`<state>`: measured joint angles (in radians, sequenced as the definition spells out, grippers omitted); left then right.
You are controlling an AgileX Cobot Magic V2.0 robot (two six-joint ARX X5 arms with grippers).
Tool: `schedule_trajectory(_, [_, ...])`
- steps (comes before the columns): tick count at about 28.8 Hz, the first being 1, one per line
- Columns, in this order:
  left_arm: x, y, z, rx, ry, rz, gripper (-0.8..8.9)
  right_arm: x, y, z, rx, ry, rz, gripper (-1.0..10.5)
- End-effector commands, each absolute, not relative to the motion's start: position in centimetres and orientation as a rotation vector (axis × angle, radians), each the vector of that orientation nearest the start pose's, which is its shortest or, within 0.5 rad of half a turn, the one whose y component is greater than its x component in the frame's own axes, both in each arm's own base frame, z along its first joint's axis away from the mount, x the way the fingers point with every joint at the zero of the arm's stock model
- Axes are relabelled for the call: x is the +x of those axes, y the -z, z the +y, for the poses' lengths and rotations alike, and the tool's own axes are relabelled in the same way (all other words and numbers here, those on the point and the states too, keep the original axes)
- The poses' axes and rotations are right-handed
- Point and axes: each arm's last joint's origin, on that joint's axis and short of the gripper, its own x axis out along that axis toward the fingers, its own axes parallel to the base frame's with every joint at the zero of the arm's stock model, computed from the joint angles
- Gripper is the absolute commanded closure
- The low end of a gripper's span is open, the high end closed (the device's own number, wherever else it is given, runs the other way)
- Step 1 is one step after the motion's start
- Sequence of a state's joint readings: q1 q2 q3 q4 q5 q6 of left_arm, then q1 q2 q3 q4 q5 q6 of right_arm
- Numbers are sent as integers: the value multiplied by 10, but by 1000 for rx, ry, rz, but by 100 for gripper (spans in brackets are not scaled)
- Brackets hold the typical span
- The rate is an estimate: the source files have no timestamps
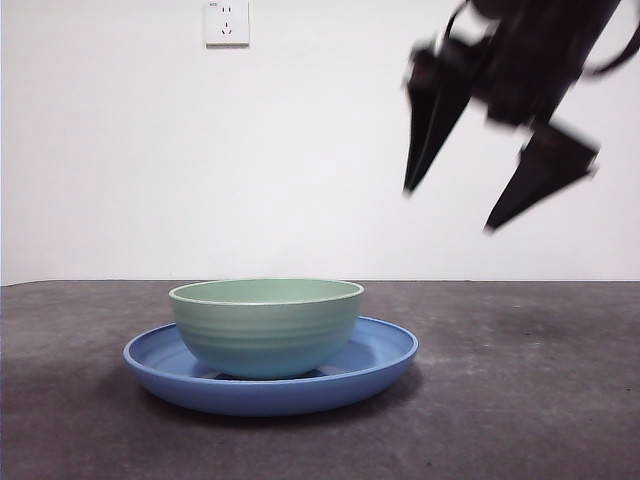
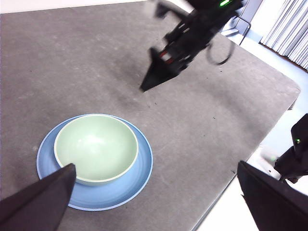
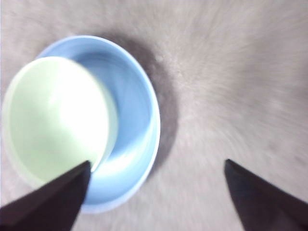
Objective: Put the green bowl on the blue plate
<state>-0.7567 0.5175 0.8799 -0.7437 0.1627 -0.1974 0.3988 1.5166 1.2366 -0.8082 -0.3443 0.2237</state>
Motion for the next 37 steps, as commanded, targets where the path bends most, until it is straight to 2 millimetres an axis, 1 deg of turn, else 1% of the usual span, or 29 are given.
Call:
schedule_trajectory(1, [60, -344, -64, -71, 876, 454, 214, 248, -311, 118, 103, -559, 1072, 453])
schedule_trajectory(4, [60, -344, -64, -71, 876, 454, 214, 199, -349, 101, 69, -586, 971, 451])
schedule_trajectory(6, [60, -344, -64, -71, 876, 453, 214, 174, -362, 93, 54, -592, 938, 443])
schedule_trajectory(7, [60, -344, -64, -71, 876, 453, 214, 160, -368, 88, 43, -593, 923, 412])
schedule_trajectory(9, [60, -345, -64, -71, 876, 452, 214, 135, -376, 79, 29, -604, 899, 340])
schedule_trajectory(11, [60, -345, -64, -72, 876, 452, 214, 109, -383, 69, 24, -635, 864, 301])
schedule_trajectory(16, [60, -345, -64, -72, 876, 453, 214, 54, -395, 41, 33, -696, 727, 302])
schedule_trajectory(19, [60, -345, -64, -72, 876, 453, 214, 27, -395, 24, 46, -709, 657, 302])
schedule_trajectory(22, [60, -345, -64, -72, 877, 451, 214, 6, -389, 12, 54, -721, 627, 303])
schedule_trajectory(26, [60, -345, -64, -72, 876, 452, 214, -8, -374, 3, 56, -723, 622, 303])
schedule_trajectory(31, [60, -345, -64, -72, 876, 452, 214, -11, -358, 1, 68, -719, 630, 303])
schedule_trajectory(37, [60, -345, -64, -72, 876, 451, 214, -9, -354, 4, 79, -746, 653, 304])
